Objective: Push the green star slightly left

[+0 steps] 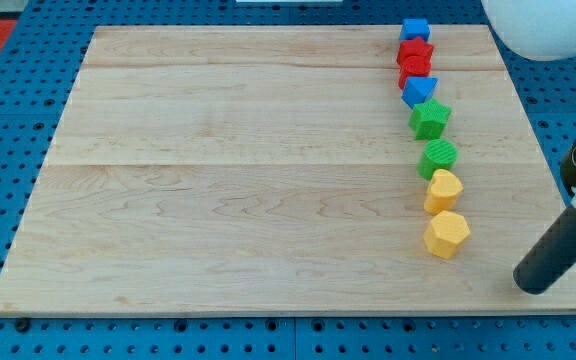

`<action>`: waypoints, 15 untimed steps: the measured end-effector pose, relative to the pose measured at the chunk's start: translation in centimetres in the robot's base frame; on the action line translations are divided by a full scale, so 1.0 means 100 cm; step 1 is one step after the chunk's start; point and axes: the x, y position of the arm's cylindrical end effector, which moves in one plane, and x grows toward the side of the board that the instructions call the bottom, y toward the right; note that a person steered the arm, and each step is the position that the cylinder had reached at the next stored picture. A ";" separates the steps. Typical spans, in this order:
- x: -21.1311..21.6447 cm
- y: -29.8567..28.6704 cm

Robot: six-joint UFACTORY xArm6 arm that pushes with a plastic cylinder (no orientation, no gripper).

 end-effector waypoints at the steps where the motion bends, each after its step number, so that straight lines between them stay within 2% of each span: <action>1: -0.001 0.000; 2: 0.004 0.016; 3: -0.021 0.070; 4: -0.074 0.093; 5: -0.091 0.089; 8: -0.096 0.088; 9: -0.099 0.085; 10: -0.120 0.082; 12: -0.218 0.038; 13: -0.223 -0.008; 15: -0.222 -0.017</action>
